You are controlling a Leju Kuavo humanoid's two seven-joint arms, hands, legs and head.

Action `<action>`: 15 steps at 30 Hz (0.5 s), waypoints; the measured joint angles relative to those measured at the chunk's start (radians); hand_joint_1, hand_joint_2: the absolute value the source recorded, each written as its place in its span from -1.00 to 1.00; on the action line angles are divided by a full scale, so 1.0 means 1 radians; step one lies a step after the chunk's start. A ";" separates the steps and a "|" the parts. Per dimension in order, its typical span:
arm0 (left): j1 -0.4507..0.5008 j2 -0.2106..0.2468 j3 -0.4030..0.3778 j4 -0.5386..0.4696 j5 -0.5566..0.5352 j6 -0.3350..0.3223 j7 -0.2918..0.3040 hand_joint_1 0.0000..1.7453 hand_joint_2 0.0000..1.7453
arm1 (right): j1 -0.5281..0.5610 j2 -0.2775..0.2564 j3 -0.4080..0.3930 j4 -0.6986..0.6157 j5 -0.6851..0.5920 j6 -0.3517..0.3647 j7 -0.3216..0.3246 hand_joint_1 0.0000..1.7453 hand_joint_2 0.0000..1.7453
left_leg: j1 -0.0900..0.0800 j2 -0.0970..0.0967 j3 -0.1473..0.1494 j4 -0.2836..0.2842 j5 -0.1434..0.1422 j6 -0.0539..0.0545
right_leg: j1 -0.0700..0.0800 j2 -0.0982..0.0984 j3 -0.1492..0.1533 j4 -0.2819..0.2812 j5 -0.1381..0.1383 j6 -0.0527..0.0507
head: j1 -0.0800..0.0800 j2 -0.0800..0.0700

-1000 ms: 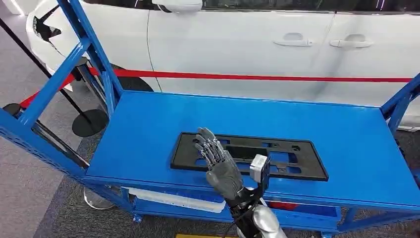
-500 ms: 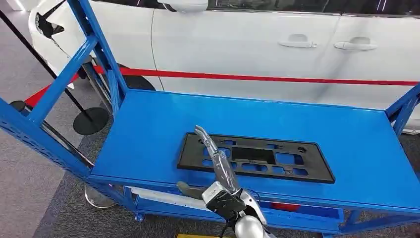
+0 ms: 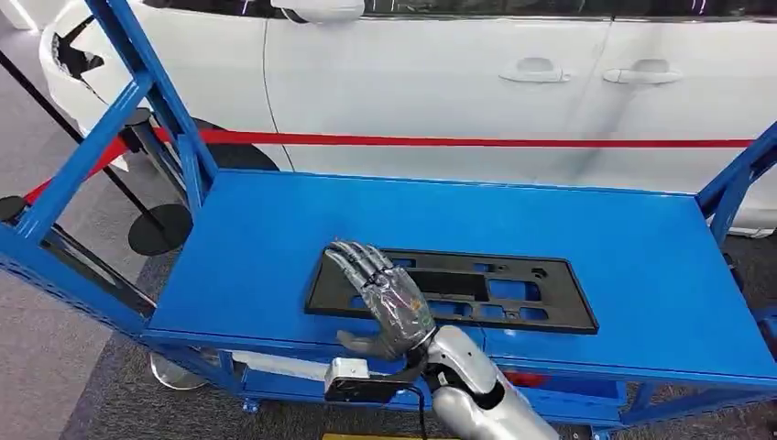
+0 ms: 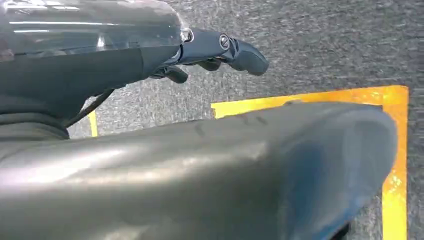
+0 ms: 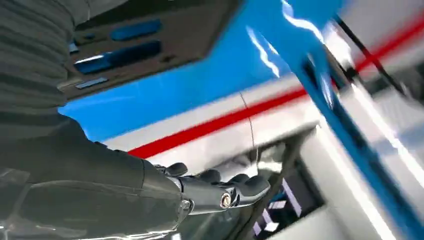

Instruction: Take the parts from the cabinet and place them on the table.

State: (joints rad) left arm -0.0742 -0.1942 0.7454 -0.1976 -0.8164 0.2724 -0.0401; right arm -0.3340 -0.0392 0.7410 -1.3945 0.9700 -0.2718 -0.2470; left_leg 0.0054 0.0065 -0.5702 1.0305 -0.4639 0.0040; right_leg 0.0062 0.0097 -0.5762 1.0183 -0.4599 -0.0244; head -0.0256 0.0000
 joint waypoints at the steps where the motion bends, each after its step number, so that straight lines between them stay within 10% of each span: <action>1: -0.001 0.000 0.002 0.000 0.001 0.000 -0.002 -1.00 -1.00 | -0.035 -0.019 0.019 0.022 0.012 0.032 0.022 -1.00 1.00 | -0.003 0.000 -0.002 -0.010 0.004 0.002 | 0.000 0.001 -0.007 0.003 0.002 0.006 | 0.000 0.000; 6: 0.001 -0.001 0.014 0.000 0.002 -0.010 -0.018 -1.00 -1.00 | -0.200 -0.094 0.102 0.116 0.053 0.206 0.128 -1.00 1.00 | 0.005 -0.001 0.000 -0.030 0.024 0.026 | -0.004 -0.004 -0.024 0.037 -0.024 0.035 | 0.004 0.000; 10: 0.002 -0.001 0.021 0.000 -0.007 -0.016 -0.018 -1.00 -1.00 | -0.275 -0.137 0.147 0.180 0.058 0.284 0.165 -1.00 1.00 | 0.005 0.000 -0.006 -0.029 0.025 0.029 | -0.016 -0.004 -0.155 0.304 -0.135 0.051 | 0.006 0.000; 12: 0.002 -0.002 0.022 0.000 -0.007 -0.016 -0.016 -1.00 -1.00 | -0.294 -0.154 0.164 0.198 0.047 0.311 0.173 -1.00 1.00 | 0.006 -0.002 -0.005 -0.027 0.024 0.028 | -0.024 -0.005 -0.132 0.244 -0.076 0.055 | 0.006 0.000; 14: 0.001 -0.002 0.023 0.000 -0.006 -0.016 -0.016 -1.00 -1.00 | -0.324 -0.164 0.176 0.210 0.031 0.340 0.173 -1.00 1.00 | 0.007 -0.003 -0.002 -0.021 0.018 0.019 | -0.030 -0.008 -0.044 0.058 0.022 0.056 | 0.006 0.000; 15: 0.001 -0.002 0.024 0.000 -0.006 -0.015 -0.016 -1.00 -1.00 | -0.339 -0.172 0.182 0.217 0.023 0.350 0.173 -1.00 1.00 | 0.004 -0.002 -0.005 -0.018 0.014 0.013 | -0.029 -0.010 -0.024 0.018 0.012 0.055 | 0.006 0.000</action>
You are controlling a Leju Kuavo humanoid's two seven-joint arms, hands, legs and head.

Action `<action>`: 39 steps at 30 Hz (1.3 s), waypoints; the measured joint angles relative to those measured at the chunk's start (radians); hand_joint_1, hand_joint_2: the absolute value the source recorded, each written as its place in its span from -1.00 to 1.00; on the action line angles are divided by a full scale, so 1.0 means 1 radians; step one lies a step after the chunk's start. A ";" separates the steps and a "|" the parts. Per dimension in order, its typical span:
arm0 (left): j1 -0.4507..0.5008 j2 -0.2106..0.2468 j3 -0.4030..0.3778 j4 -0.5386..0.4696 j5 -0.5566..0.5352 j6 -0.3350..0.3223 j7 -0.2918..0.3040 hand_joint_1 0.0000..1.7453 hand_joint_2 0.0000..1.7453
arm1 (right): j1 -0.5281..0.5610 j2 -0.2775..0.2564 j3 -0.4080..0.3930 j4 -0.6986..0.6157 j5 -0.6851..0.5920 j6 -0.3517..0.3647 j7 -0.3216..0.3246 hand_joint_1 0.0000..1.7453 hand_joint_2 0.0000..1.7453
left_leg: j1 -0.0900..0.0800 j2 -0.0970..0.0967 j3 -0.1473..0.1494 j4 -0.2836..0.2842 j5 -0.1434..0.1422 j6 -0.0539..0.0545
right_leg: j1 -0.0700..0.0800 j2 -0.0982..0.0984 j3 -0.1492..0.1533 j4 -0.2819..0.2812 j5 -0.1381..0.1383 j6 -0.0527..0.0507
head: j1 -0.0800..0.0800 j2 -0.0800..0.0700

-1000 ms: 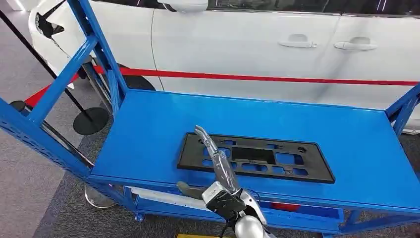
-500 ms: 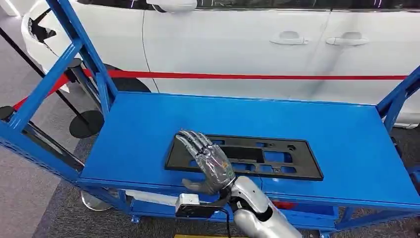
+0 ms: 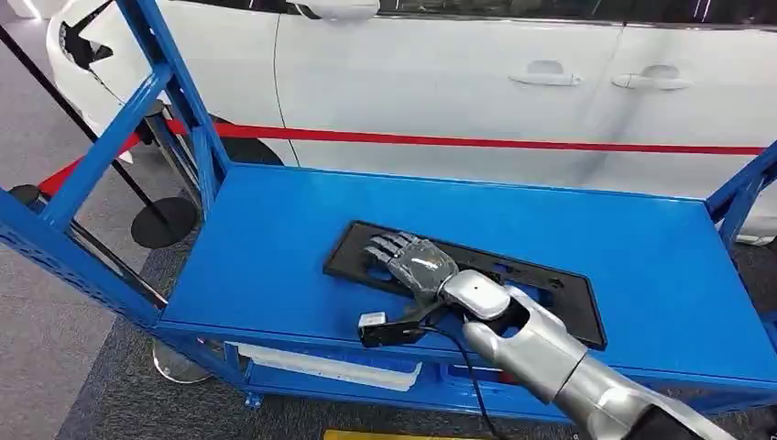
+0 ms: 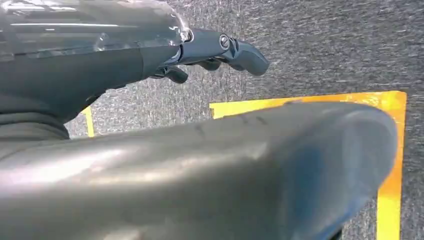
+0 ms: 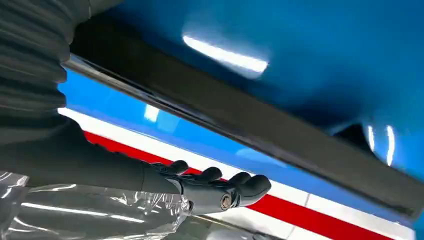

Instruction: Take the parts from the cabinet and place them on the table.

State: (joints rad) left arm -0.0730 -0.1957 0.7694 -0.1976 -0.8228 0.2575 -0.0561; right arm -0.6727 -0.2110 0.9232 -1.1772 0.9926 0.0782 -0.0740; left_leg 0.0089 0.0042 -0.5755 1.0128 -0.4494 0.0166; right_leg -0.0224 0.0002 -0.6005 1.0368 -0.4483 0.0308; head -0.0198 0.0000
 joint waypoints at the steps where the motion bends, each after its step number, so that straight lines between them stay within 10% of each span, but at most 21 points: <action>1: -0.002 0.000 0.001 0.000 0.000 0.002 0.000 -1.00 -1.00 | -0.011 -0.003 0.008 0.005 -0.007 0.008 0.000 -1.00 1.00 | -0.004 0.000 -0.005 0.009 -0.001 -0.004 | 0.007 0.002 -0.003 -0.011 0.002 -0.008 | 0.000 0.000; 6: 0.000 0.000 0.003 0.000 -0.002 -0.002 -0.002 -1.00 -1.00 | -0.033 -0.031 0.029 0.012 -0.037 0.024 0.010 -1.00 1.00 | 0.001 0.000 -0.017 0.036 -0.028 -0.028 | 0.004 -0.002 -0.001 -0.017 0.007 -0.041 | -0.002 0.000; 9: 0.000 0.001 0.005 0.000 -0.003 -0.006 -0.003 -1.00 -1.00 | -0.038 -0.042 0.040 0.012 -0.042 0.028 0.024 -1.00 1.00 | 0.003 0.000 -0.118 0.261 -0.136 -0.033 | 0.009 -0.002 -0.003 -0.017 0.006 -0.051 | -0.002 0.000; 11: 0.003 0.001 0.006 0.000 -0.003 -0.008 -0.003 -1.00 -1.00 | -0.038 -0.047 0.051 0.012 -0.042 0.030 0.032 -1.00 1.00 | 0.002 0.000 -0.150 0.324 -0.135 -0.031 | 0.014 0.001 -0.001 -0.015 0.006 -0.052 | -0.002 0.000; 15: 0.001 0.003 0.008 0.000 -0.002 -0.007 -0.004 -1.00 -1.00 | -0.044 -0.050 0.061 0.012 -0.031 0.036 0.050 -1.00 1.00 | -0.002 0.000 -0.014 0.028 0.003 -0.004 | 0.019 0.004 0.006 -0.014 0.003 -0.051 | -0.001 0.000; 21: 0.002 0.003 0.018 0.000 0.000 -0.004 -0.006 -1.00 -1.00 | -0.052 -0.051 0.088 0.012 -0.013 0.048 0.079 -1.00 1.00 | 0.000 0.002 0.004 -0.012 0.013 0.011 | 0.019 0.005 0.003 -0.003 -0.005 -0.020 | -0.001 0.000; 24: 0.000 0.003 0.021 0.000 0.000 -0.005 -0.007 -1.00 -1.00 | -0.050 -0.052 0.098 0.012 -0.013 0.048 0.083 -1.00 1.00 | 0.001 0.002 -0.001 -0.014 0.017 0.019 | 0.012 0.003 -0.088 0.187 -0.118 -0.005 | 0.003 0.000; 26: 0.003 0.003 0.022 0.000 0.000 -0.005 -0.006 -1.00 -1.00 | -0.049 -0.052 0.101 0.012 -0.010 0.050 0.088 -1.00 1.00 | 0.001 0.003 -0.002 -0.013 0.017 0.019 | 0.006 0.003 -0.133 0.282 -0.142 0.002 | 0.003 0.000; 28: 0.003 0.003 0.024 0.000 0.003 -0.005 -0.007 -1.00 -1.00 | -0.049 -0.051 0.107 0.011 0.007 0.062 0.110 -1.00 1.00 | 0.003 0.003 0.000 -0.011 0.015 0.016 | -0.002 0.001 -0.096 0.210 -0.081 0.007 | 0.003 0.000; 30: 0.002 0.003 0.024 0.000 0.003 -0.004 -0.006 -1.00 -1.00 | -0.052 -0.047 0.110 0.008 0.025 0.079 0.138 -1.00 1.00 | 0.006 0.001 0.002 0.000 0.008 0.005 | -0.010 -0.001 0.006 0.018 0.006 0.009 | 0.004 0.000; 36: 0.001 0.004 0.027 0.000 0.002 0.003 -0.006 -1.00 -1.00 | -0.049 -0.025 0.120 -0.017 0.042 0.109 0.172 -1.00 1.00 | 0.005 0.001 -0.003 0.006 -0.001 -0.032 | -0.002 0.004 0.014 -0.013 -0.004 -0.034 | 0.002 0.000; 39: 0.001 0.004 0.032 0.000 0.006 0.008 -0.006 -1.00 -1.00 | -0.043 -0.011 0.124 -0.024 0.052 0.116 0.180 -1.00 1.00 | 0.006 0.000 -0.073 0.173 -0.103 -0.038 | 0.003 0.002 0.011 -0.014 -0.002 -0.048 | 0.001 0.000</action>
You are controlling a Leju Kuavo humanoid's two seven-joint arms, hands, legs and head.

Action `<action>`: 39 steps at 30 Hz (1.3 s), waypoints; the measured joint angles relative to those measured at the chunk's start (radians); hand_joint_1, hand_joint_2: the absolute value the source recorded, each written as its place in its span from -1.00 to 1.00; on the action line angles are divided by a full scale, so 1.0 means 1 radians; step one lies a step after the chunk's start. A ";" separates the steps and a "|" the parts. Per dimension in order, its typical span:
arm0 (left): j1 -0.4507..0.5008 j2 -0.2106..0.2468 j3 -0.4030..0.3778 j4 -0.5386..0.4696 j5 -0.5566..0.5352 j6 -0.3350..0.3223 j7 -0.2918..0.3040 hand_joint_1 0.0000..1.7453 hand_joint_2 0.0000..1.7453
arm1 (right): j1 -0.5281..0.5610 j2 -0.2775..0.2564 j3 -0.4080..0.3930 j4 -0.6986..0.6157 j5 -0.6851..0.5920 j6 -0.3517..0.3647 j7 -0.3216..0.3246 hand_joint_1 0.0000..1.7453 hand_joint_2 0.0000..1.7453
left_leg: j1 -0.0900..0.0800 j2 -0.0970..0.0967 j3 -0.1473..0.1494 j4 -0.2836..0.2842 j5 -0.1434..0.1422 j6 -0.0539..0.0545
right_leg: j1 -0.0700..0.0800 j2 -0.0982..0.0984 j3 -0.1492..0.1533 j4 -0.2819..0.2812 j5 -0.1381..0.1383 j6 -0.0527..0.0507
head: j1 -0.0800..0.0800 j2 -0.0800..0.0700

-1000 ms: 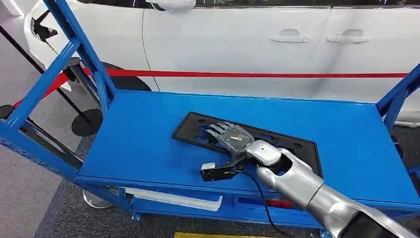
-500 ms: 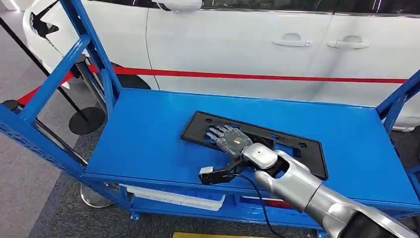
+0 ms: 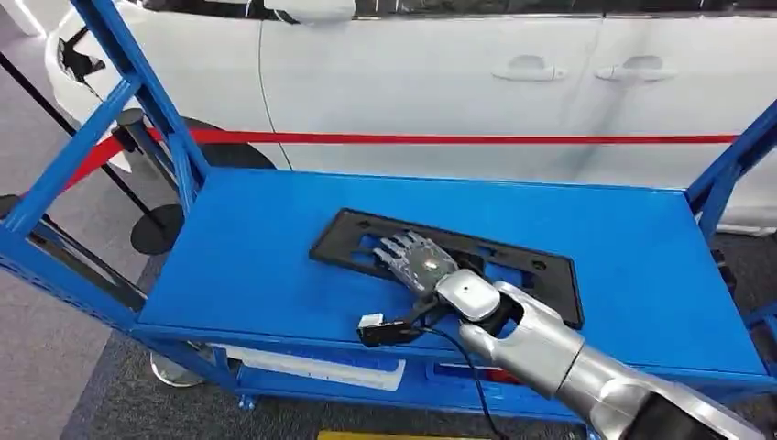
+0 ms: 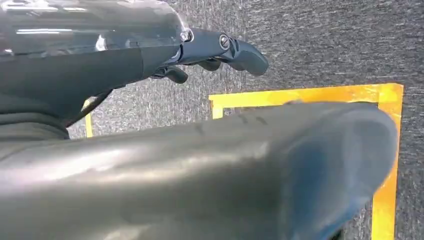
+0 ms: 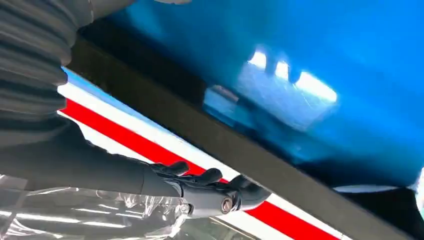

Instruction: Take the parts from the cabinet and place them on the table.

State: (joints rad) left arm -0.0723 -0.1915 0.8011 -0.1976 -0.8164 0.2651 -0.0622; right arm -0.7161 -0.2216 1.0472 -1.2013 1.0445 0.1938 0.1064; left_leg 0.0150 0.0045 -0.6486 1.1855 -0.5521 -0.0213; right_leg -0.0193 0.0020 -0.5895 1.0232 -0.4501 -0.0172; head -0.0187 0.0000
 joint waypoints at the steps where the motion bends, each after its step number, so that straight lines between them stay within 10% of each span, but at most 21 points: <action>1: 0.001 0.000 0.001 0.000 0.000 0.002 0.000 -1.00 -1.00 | 0.001 0.005 0.002 -0.002 0.003 0.002 0.001 -1.00 1.00 | 0.000 0.000 -0.029 0.064 -0.028 -0.001 | 0.002 0.000 -0.002 0.000 0.000 -0.002 | 0.000 0.000; 3: 0.002 0.000 0.004 0.000 0.000 0.002 0.000 -1.00 -1.00 | 0.004 0.013 0.009 -0.005 0.005 0.005 0.001 -1.00 1.00 | 0.000 0.000 -0.070 0.153 -0.044 0.000 | 0.008 0.001 -0.003 0.001 0.001 -0.004 | 0.000 0.000; 7: 0.000 0.002 0.006 0.000 -0.006 0.002 -0.002 -1.00 -1.00 | 0.002 0.025 0.014 -0.016 0.006 0.030 0.007 -1.00 1.00 | -0.007 0.000 0.083 -0.145 0.096 0.030 | 0.012 0.004 0.003 0.001 0.001 -0.003 | 0.000 0.000; 13: -0.004 0.002 0.007 0.000 -0.008 -0.002 0.001 -1.00 -1.00 | 0.010 0.048 0.020 -0.021 0.015 0.030 0.040 -1.00 1.00 | -0.007 0.004 0.097 -0.193 0.110 0.049 | 0.012 0.004 -0.001 0.005 0.000 0.030 | 0.000 0.000; 17: -0.003 0.002 0.007 0.000 -0.009 -0.005 0.001 -1.00 -1.00 | 0.021 0.048 0.025 -0.022 0.016 0.029 0.040 -1.00 1.00 | -0.006 0.005 0.090 -0.198 0.115 0.058 | 0.007 0.003 -0.129 0.270 -0.142 0.044 | 0.005 0.000; 18: -0.002 0.002 0.008 0.000 -0.009 -0.005 0.001 -1.00 -1.00 | 0.023 0.048 0.026 -0.022 0.017 0.029 0.040 -1.00 1.00 | -0.005 0.005 0.090 -0.198 0.115 0.058 | 0.005 0.003 -0.147 0.303 -0.141 0.047 | 0.005 0.000; 20: -0.003 0.002 0.007 0.000 -0.010 -0.007 0.001 -1.00 -1.00 | 0.023 0.048 0.026 -0.022 0.017 0.026 0.040 -1.00 1.00 | -0.004 0.004 0.092 -0.196 0.113 0.055 | -0.002 0.002 -0.116 0.238 -0.087 0.051 | 0.005 0.000; 22: -0.003 0.002 0.007 0.000 -0.017 -0.010 0.002 -1.00 -1.00 | 0.022 0.048 0.026 -0.023 0.017 0.016 0.045 -0.94 1.00 | -0.002 0.002 0.096 -0.190 0.107 0.045 | -0.008 -0.002 -0.008 0.031 0.010 0.050 | 0.006 0.000; 24: -0.005 0.002 0.007 0.000 -0.020 -0.011 0.004 -1.00 -1.00 | 0.025 0.051 0.026 -0.026 0.017 0.007 0.049 0.60 1.00 | -0.009 0.000 0.090 -0.180 0.101 0.035 | -0.001 -0.001 0.004 -0.009 0.002 0.040 | 0.005 0.000; 26: -0.004 0.003 0.007 0.000 -0.021 -0.012 0.005 -1.00 -1.00 | 0.028 0.051 0.026 -0.029 0.017 -0.004 0.051 0.88 1.00 | -0.009 0.001 0.091 -0.186 0.103 0.023 | 0.004 0.001 -0.001 -0.002 0.000 0.028 | 0.004 0.000; 29: -0.005 0.003 0.007 0.000 -0.021 -0.012 0.005 -1.00 -1.00 | 0.029 0.053 0.024 -0.035 0.017 -0.011 0.050 0.92 1.00 | -0.003 0.001 0.080 -0.156 0.076 0.008 | -0.004 -0.001 0.004 -0.012 0.007 0.010 | 0.004 0.000; 32: -0.003 0.003 0.007 0.000 -0.020 -0.013 0.005 -1.00 -1.00 | 0.036 0.056 0.024 -0.037 0.012 -0.017 0.042 0.94 1.00 | -0.002 0.000 -0.028 0.080 -0.040 0.000 | 0.000 -0.003 0.001 -0.011 0.005 0.001 | 0.003 0.000; 34: 0.000 0.003 0.008 0.000 -0.020 -0.016 0.005 -1.00 -1.00 | 0.042 0.056 0.024 -0.038 0.008 -0.020 0.039 0.94 1.00 | -0.002 0.000 -0.060 0.141 -0.039 0.000 | 0.002 -0.002 0.002 -0.010 0.005 0.000 | 0.002 0.000; 37: 0.000 0.003 0.008 0.000 -0.020 -0.016 0.004 -1.00 -1.00 | 0.040 0.056 0.021 -0.040 0.004 -0.023 0.037 0.88 1.00 | -0.003 0.000 0.044 -0.084 0.092 0.015 | 0.003 0.002 0.011 -0.010 0.001 0.003 | 0.002 0.000; 39: 0.000 0.004 0.008 0.000 -0.020 -0.018 0.003 -1.00 -1.00 | 0.039 0.056 0.017 -0.040 0.003 -0.025 0.037 0.86 1.00 | -0.010 0.000 0.086 -0.181 0.098 0.023 | 0.010 0.006 0.010 -0.006 -0.002 0.011 | 0.003 0.000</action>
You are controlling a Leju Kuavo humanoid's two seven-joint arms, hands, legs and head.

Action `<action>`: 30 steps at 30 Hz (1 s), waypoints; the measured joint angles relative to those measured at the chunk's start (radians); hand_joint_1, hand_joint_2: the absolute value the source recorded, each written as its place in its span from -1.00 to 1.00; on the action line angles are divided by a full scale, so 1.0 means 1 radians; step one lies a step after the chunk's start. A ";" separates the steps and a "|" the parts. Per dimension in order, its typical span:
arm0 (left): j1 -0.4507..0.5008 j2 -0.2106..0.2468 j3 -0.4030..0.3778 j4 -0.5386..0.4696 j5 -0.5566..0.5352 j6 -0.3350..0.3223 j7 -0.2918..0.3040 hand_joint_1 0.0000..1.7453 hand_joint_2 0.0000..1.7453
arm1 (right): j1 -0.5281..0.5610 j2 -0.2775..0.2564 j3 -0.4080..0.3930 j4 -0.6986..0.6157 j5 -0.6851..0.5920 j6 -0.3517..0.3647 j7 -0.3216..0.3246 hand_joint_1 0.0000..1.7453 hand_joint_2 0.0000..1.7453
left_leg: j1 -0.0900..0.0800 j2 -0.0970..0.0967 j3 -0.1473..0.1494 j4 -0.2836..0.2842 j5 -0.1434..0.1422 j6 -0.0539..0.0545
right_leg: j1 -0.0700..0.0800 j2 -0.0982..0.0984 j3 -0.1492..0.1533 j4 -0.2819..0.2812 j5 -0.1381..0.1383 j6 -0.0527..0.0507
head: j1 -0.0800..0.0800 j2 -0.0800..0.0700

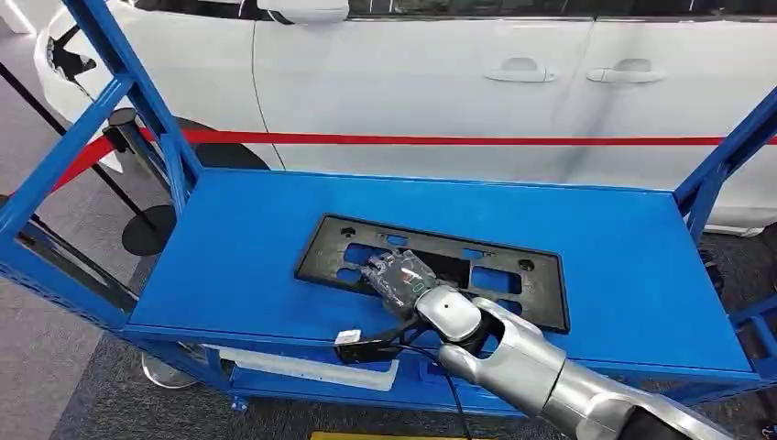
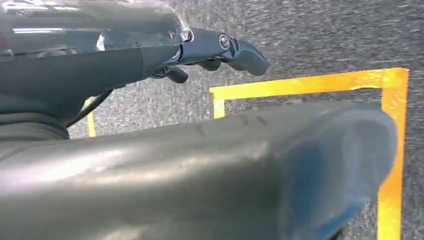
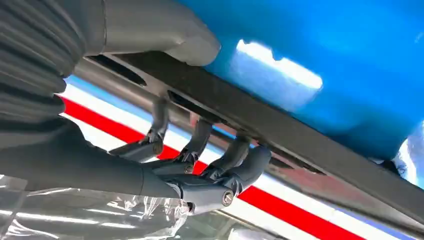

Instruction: Take the parts from the cabinet and place them on the table.

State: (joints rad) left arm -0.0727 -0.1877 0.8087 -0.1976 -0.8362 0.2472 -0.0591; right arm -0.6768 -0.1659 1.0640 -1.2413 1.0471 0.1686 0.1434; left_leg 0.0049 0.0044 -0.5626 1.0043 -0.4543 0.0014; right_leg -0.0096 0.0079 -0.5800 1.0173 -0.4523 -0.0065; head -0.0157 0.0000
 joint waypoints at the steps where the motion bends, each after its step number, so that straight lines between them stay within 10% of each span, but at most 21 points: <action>1: -0.001 0.000 0.000 0.000 0.000 -0.002 -0.001 -1.00 -1.00 | -0.001 0.000 -0.003 0.000 0.000 -0.001 0.000 0.88 1.00 | -0.001 0.000 0.001 0.004 0.001 0.002 | -0.002 0.001 -0.002 -0.002 0.003 0.007 | 0.001 0.000; 5: 0.001 -0.002 0.000 0.000 0.000 -0.010 -0.004 -1.00 -1.00 | 0.001 -0.005 -0.008 -0.003 -0.001 -0.004 0.000 0.88 1.00 | 0.005 0.005 0.011 -0.017 0.016 0.025 | -0.005 0.001 0.000 0.010 -0.010 0.028 | 0.002 0.000; 8: 0.001 -0.002 0.000 0.000 0.000 -0.016 -0.005 -1.00 -1.00 | 0.008 -0.010 -0.010 -0.006 0.000 -0.005 -0.001 0.82 1.00 | 0.004 0.007 0.008 -0.018 0.018 0.035 | -0.006 -0.001 -0.093 0.205 -0.122 0.038 | 0.004 0.000; 10: 0.003 -0.002 0.001 0.000 0.002 -0.016 -0.005 -1.00 -1.00 | 0.013 -0.012 -0.010 -0.007 0.000 -0.007 -0.002 0.76 1.00 | 0.004 0.008 0.007 -0.017 0.017 0.035 | -0.008 -0.002 -0.139 0.301 -0.142 0.044 | 0.004 0.000; 14: 0.003 -0.008 0.002 0.000 0.005 -0.016 -0.005 -1.00 -1.00 | 0.011 -0.015 -0.013 -0.013 -0.004 -0.013 -0.018 0.80 1.00 | 0.006 0.004 0.011 -0.007 0.010 0.023 | -0.021 -0.007 0.005 0.024 0.004 0.046 | 0.004 0.000; 19: 0.001 -0.009 0.006 0.000 0.010 -0.013 -0.006 -1.00 -1.00 | 0.012 -0.016 -0.014 -0.017 -0.007 -0.017 -0.029 0.70 1.00 | 0.002 0.002 0.010 -0.003 0.006 -0.007 | -0.011 -0.002 0.009 -0.001 -0.006 0.011 | 0.003 0.000; 20: 0.001 -0.009 0.006 0.000 0.010 -0.013 -0.006 -1.00 -1.00 | 0.012 -0.016 -0.014 -0.020 -0.008 -0.018 -0.029 0.16 1.00 | 0.005 0.002 0.006 0.004 -0.002 -0.011 | -0.016 -0.005 0.012 -0.006 -0.001 0.004 | 0.003 0.000; 21: 0.001 -0.010 0.007 0.000 0.010 -0.013 -0.006 -1.00 -1.00 | 0.012 -0.015 -0.014 -0.021 -0.008 -0.018 -0.030 -1.00 1.00 | 0.006 0.002 -0.001 0.024 -0.019 -0.015 | -0.016 -0.006 0.013 -0.008 -0.001 0.002 | 0.002 0.000; 23: 0.001 -0.010 0.008 0.000 0.013 -0.012 -0.006 -1.00 -1.00 | 0.014 -0.015 -0.013 -0.021 -0.010 -0.016 -0.035 -1.00 1.00 | 0.008 0.002 -0.075 0.191 -0.112 -0.022 | -0.013 -0.009 0.009 -0.008 0.000 -0.006 | 0.000 0.000; 25: 0.003 -0.011 0.009 0.000 0.013 -0.011 -0.006 -1.00 -1.00 | 0.020 -0.014 -0.010 -0.018 -0.013 -0.013 -0.037 -1.00 1.00 | 0.008 0.002 -0.134 0.314 -0.148 -0.026 | -0.012 -0.010 0.006 -0.007 0.000 -0.007 | 0.000 0.000; 27: 0.004 -0.010 0.010 0.000 0.013 -0.011 -0.007 -1.00 -1.00 | 0.030 -0.014 -0.006 -0.011 -0.013 -0.013 -0.037 -1.00 1.00 | 0.009 0.002 -0.108 0.252 -0.093 -0.024 | -0.012 -0.010 0.006 -0.005 0.000 -0.007 | 0.000 0.000; 29: 0.004 -0.011 0.010 0.000 0.013 -0.010 -0.007 -1.00 -1.00 | 0.032 -0.013 -0.006 -0.006 -0.014 -0.021 -0.036 -1.00 1.00 | 0.009 0.002 -0.020 0.070 -0.002 -0.019 | -0.013 -0.008 0.006 -0.001 -0.002 -0.003 | 0.000 0.000; 30: 0.004 -0.011 0.010 0.000 0.013 -0.010 -0.008 -1.00 -1.00 | 0.032 -0.011 -0.006 -0.005 -0.014 -0.023 -0.036 -1.00 1.00 | 0.009 0.001 0.000 0.022 -0.005 -0.014 | -0.011 -0.007 0.004 0.000 -0.004 0.002 | 0.000 0.000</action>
State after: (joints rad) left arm -0.0684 -0.1984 0.8186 -0.1972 -0.8232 0.2369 -0.0671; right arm -0.6451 -0.1770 1.0578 -1.2459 1.0330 0.1461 0.1072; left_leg 0.0138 0.0057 -0.5621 1.0263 -0.4588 -0.0121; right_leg -0.0206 0.0012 -0.5764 1.0175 -0.4558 -0.0048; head -0.0153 0.0000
